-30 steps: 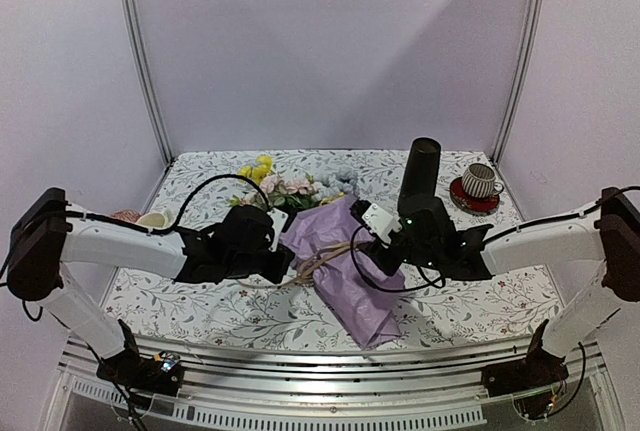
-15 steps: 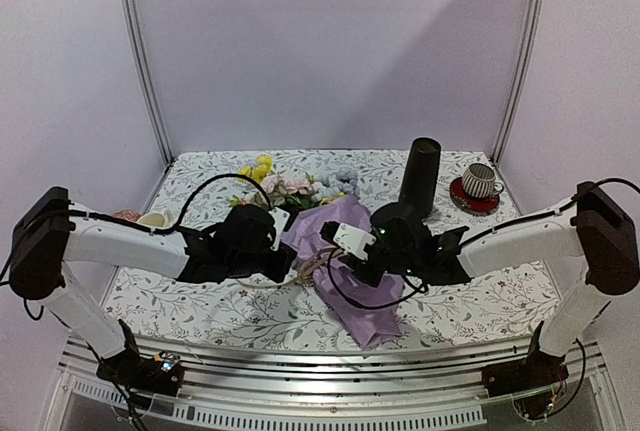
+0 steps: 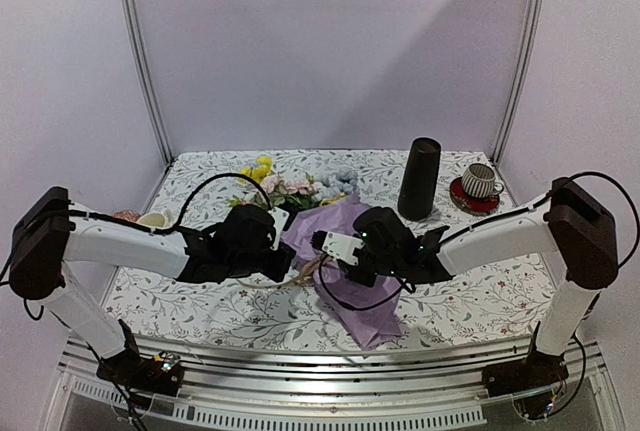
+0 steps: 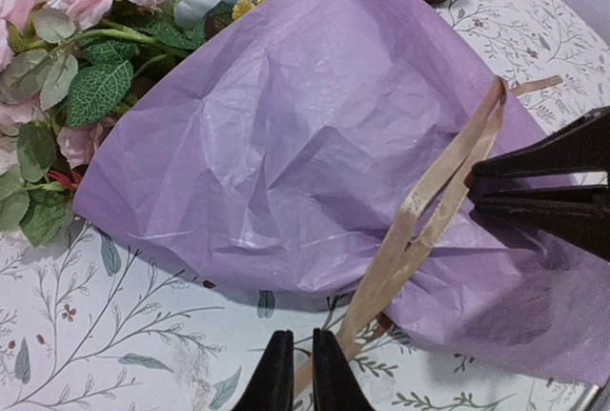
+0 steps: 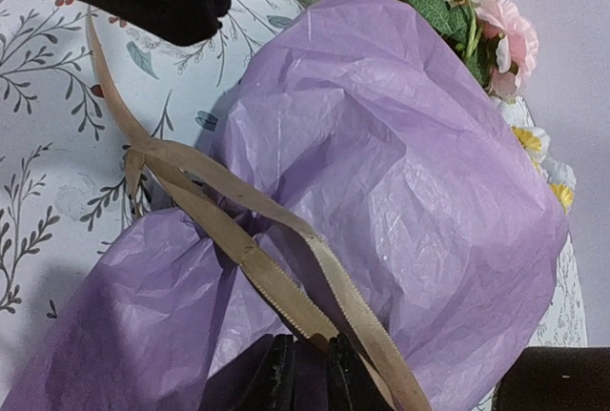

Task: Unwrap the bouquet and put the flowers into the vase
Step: Untie the half-tied ribbon from the folded wrapping paper.

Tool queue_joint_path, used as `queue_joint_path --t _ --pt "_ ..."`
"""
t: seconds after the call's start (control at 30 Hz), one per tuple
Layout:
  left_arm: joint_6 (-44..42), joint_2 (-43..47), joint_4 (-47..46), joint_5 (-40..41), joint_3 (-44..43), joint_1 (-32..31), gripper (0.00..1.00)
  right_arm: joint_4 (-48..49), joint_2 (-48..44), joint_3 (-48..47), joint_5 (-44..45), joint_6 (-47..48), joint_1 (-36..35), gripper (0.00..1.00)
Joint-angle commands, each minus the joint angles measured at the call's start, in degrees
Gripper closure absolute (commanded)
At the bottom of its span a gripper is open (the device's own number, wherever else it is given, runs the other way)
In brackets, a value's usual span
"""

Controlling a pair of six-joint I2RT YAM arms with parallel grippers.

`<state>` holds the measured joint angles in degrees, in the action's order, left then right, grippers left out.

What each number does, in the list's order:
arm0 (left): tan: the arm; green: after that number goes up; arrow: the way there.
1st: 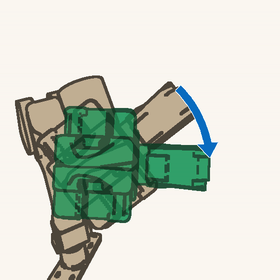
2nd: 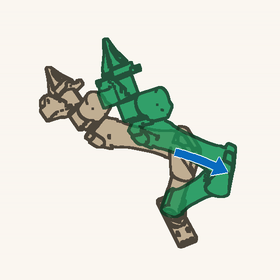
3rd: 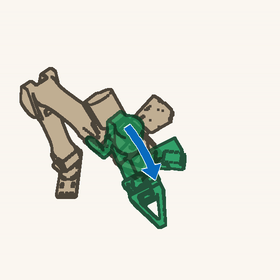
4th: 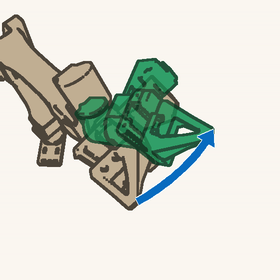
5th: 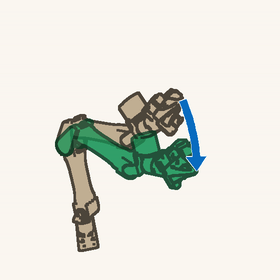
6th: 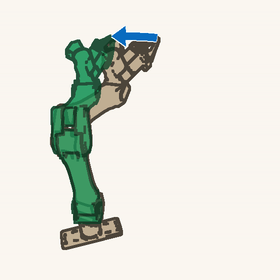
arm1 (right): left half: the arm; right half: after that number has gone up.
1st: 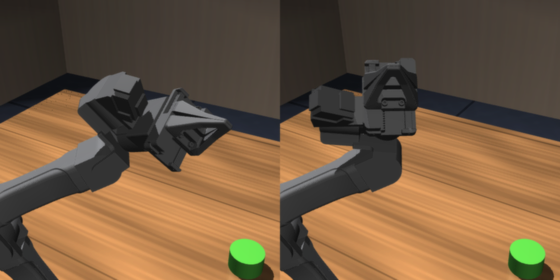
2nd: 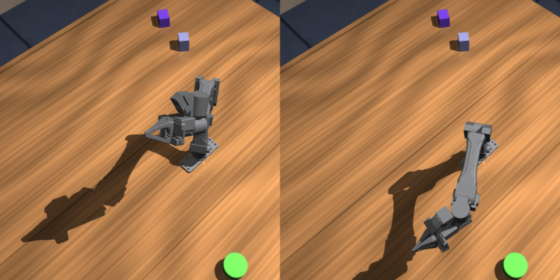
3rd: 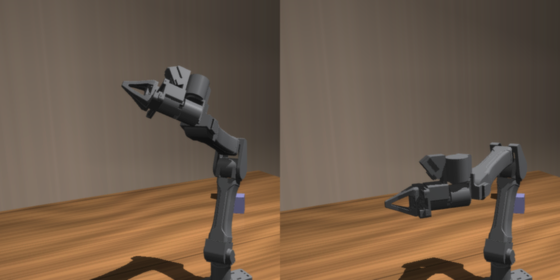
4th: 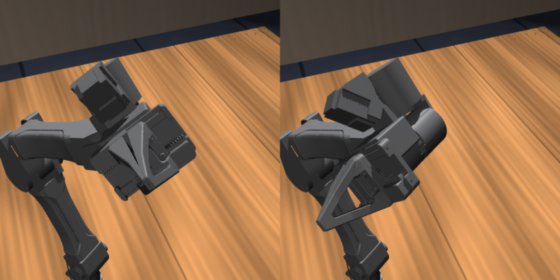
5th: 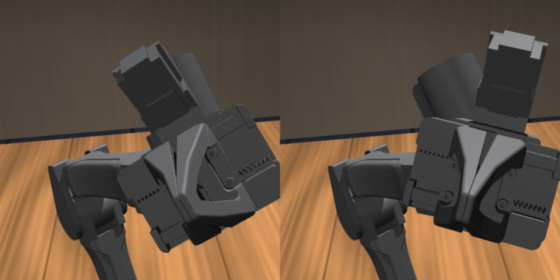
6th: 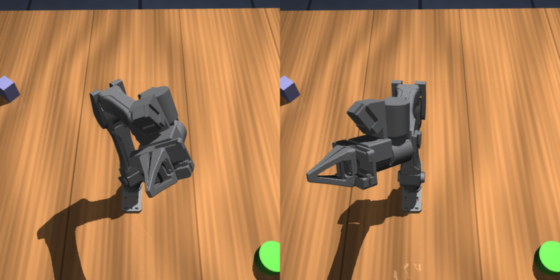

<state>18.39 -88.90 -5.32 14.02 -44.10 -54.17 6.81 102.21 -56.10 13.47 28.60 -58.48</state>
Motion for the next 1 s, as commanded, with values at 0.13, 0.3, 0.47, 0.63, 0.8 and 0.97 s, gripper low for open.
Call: queue_joint_path --t 0.13,0.3,0.47,0.63,0.8,0.97 --pt "-0.74 -0.22 -0.84 1.26 -0.64 -0.76 0.91 -0.34 2.61 -2.50 4.59 1.35 -0.69 0.96" --pt "-0.64 0.11 -0.42 1.27 -0.73 -0.76 0.91 2.50 -1.29 -0.73 4.50 -0.18 -0.67 0.97" --pt "-0.91 0.77 0.71 1.39 -1.08 -0.76 0.91 4.07 -11.28 3.51 -0.88 -6.30 2.22 0.97" --pt "-0.95 1.70 0.84 1.16 -0.88 -0.85 0.91 5.74 -20.44 9.92 -10.23 -16.16 10.17 0.98" --pt "-0.73 1.41 0.39 -0.66 -1.36 -1.02 0.89 5.01 -23.42 13.62 -15.90 -17.98 12.52 0.78" --pt "-1.96 -0.55 0.30 -3.95 -4.14 -1.20 0.80 2.01 -23.70 12.99 -17.84 -16.27 12.44 0.74"
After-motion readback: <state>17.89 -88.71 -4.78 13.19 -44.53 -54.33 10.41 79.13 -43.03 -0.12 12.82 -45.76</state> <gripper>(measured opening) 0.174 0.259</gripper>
